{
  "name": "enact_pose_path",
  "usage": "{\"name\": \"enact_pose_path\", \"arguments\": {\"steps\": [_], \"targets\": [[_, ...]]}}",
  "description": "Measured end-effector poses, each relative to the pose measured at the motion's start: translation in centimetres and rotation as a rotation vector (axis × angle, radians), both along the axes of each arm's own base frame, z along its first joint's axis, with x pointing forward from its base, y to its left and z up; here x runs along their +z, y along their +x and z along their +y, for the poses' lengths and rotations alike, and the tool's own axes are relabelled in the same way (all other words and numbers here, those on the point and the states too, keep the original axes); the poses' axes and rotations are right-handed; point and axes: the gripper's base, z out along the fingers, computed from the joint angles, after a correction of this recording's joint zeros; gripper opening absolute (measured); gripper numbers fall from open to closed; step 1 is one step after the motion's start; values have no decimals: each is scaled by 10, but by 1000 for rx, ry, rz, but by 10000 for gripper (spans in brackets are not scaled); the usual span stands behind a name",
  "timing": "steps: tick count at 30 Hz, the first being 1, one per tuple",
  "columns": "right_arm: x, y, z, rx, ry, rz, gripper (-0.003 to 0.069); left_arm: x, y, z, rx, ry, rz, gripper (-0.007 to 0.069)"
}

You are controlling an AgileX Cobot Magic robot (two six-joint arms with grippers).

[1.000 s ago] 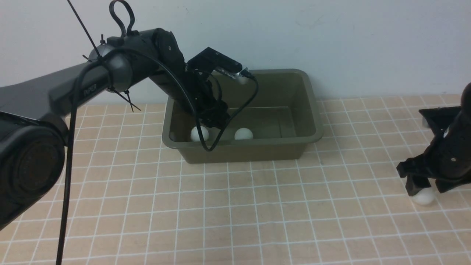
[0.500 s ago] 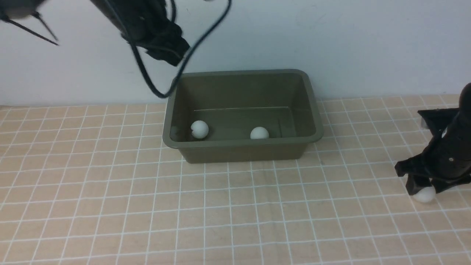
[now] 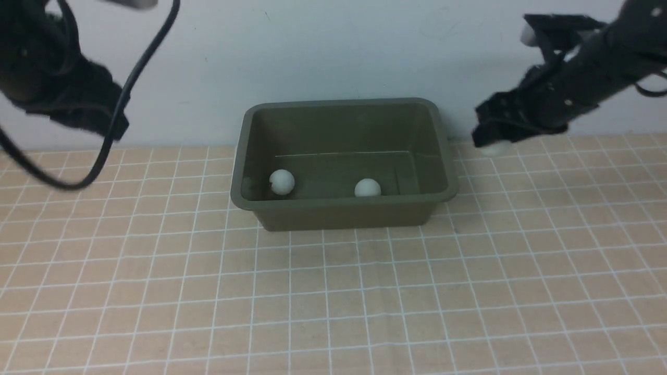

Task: Put the table tennis balls into the box on the light coffee tablecloth.
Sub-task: 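Reach for and grasp a ping pong ball on the table, then release the ping pong ball into the bin and lift the gripper away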

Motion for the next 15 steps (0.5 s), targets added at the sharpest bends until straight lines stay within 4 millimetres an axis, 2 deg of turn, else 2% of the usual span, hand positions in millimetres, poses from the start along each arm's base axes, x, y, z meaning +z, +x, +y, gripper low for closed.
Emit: {"name": "enact_pose_path", "arguments": {"steps": [2,3,6,8,10,11,12,13,14,15], "targets": [[-1,8,23,38,-1,-14,357,-12,-16,0,1,-6,29,172],[-4,14,34,48,0,-13,357,-23,-27,0,5,-8,54,172],[-19,29,57,71,-5,12,357,-36,-55,2,15,-7,34,172],[-25,34,61,76,-7,26,357,-39,-67,2,19,-7,20,172],[-40,46,66,84,-14,63,357,-45,-88,3,26,-9,-22,172],[-47,51,68,89,-20,82,357,-46,-104,4,32,-11,-69,172],[-48,51,68,90,-21,86,357,-44,-106,4,32,-11,-78,172],[-60,57,71,97,-30,117,357,-43,-121,5,35,-13,-126,172],[-63,59,72,101,-32,129,359,-43,-130,5,36,-14,-151,172],[-64,59,72,102,-33,132,360,-43,-132,5,36,-15,-153,172]]}}
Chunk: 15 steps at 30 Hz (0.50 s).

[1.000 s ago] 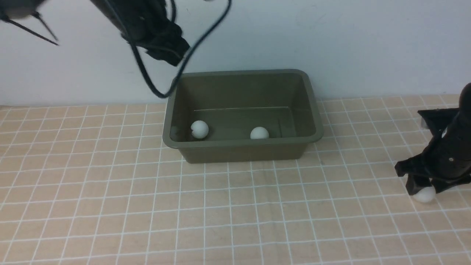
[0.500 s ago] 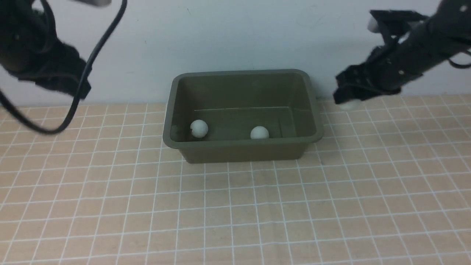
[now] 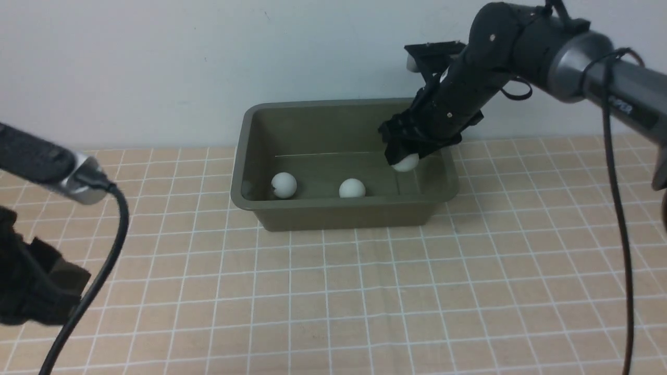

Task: Put the table tennis balls into the box on the light coffee tablecloth.
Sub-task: 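Release the ping pong ball into the bin and lift the gripper away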

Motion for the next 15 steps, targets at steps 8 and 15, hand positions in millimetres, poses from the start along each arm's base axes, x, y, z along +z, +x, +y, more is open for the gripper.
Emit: {"name": "enact_pose_path", "arguments": {"steps": [8,15], "targets": [[0,9,4,21,-4,19,393,10,-38,3,24,1,-120,172],[9,8,4,15,0,28,395,7,-42,6,42,28,-83,172]]}}
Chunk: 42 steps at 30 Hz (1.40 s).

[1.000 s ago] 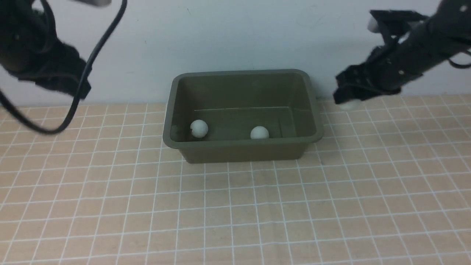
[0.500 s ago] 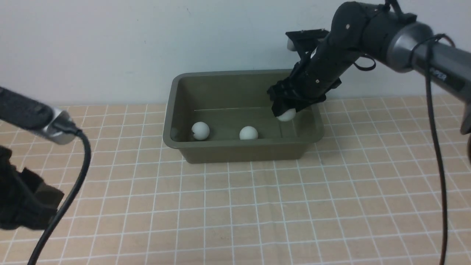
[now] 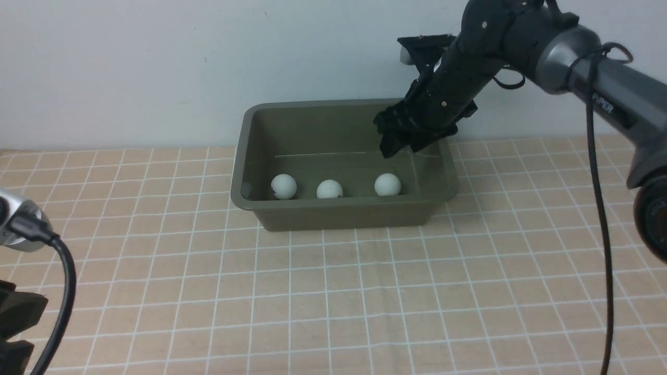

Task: Put the table tennis balls into the box on the light coffee tablecloth.

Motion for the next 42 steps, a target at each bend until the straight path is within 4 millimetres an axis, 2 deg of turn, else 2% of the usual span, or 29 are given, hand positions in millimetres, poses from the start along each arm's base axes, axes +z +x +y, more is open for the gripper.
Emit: {"name": "enact_pose_path", "arguments": {"steps": [2,5,10,13,15,17,19,20,23,24,27,29,32,34,35,36,39,42], "targets": [[2,-1,-1,5,-15,4,391,0,-1,0,-1,0,1,172],[19,-5,-7,7,-53,-35,361,-2,-8,0,-12,10,-31,172],[91,-23,-31,-23,-105,-206,206,-9,-32,3,-22,42,-195,172],[152,-47,-61,-75,-94,-332,58,-27,-51,4,5,26,-296,172],[181,-65,-77,-99,-87,-392,11,-38,-59,5,33,-2,-318,172],[200,-83,-94,-113,-98,-427,-9,-49,-67,5,63,-42,-338,172],[211,-98,-104,-113,-108,-442,-14,-55,-71,5,71,-58,-351,172],[220,-112,-111,-105,-110,-461,-16,-57,-74,4,75,-67,-369,172],[228,-140,-120,-93,-97,-499,-17,-61,-76,3,81,-104,-421,172],[234,-158,-123,-89,-80,-545,-17,-62,-77,2,82,-129,-446,172],[225,-188,-128,-98,-60,-616,-17,-69,-77,-1,91,-210,-513,172],[210,-210,-132,-115,-44,-656,-17,-73,-77,-2,96,-254,-567,172],[177,-238,-138,-145,-29,-698,-17,-71,-79,-2,93,-268,-643,172],[139,-260,-142,-181,-9,-718,-17,-67,-80,-2,101,-292,-684,172],[135,-262,-143,-183,-9,-719,-17,-67,-80,-2,103,-298,-691,172],[111,-276,-146,-209,5,-729,-17,-65,-79,-2,116,-330,-710,172],[84,-295,-151,-240,16,-761,-17,-63,-77,-1,149,-397,-757,172],[52,-320,-157,-304,54,-806,-17,-72,-70,2,224,-504,-815,172]]}}
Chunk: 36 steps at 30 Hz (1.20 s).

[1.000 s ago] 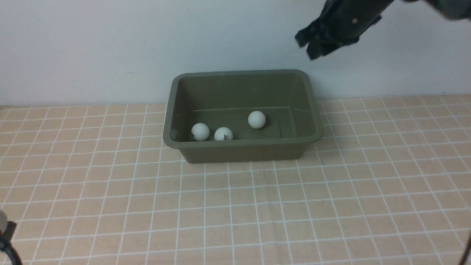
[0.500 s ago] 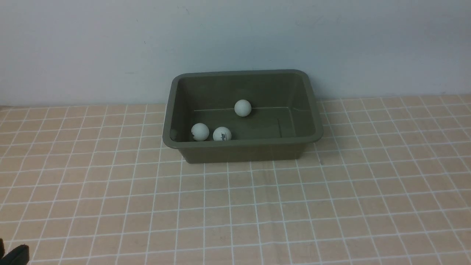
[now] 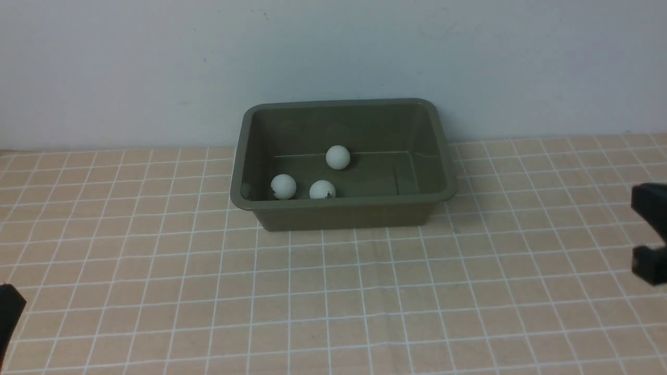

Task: Put the table tennis balls into the box on the light coffee tablecloth.

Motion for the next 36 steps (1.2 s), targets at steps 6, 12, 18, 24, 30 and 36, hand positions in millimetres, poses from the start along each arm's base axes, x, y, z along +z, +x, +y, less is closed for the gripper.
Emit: {"name": "enact_pose_path", "arguments": {"steps": [6,12,18,24,30,36], "targets": [[-14,-21,-5,-36,82,-51,-17,-20,7,4,40,-105,0,172],[-14,-22,-5,-39,87,-62,-17,-18,7,5,58,-116,-28,172],[-14,-22,-5,-41,97,-61,-17,-18,7,5,58,-116,-28,172],[-15,-23,-5,-39,96,-52,-17,-18,7,5,58,-116,-28,172],[-15,-23,-5,-40,97,-50,-17,-18,7,5,58,-116,-28,172],[-12,-28,-5,-36,103,-75,-18,-18,7,5,57,-116,-26,172]]}}
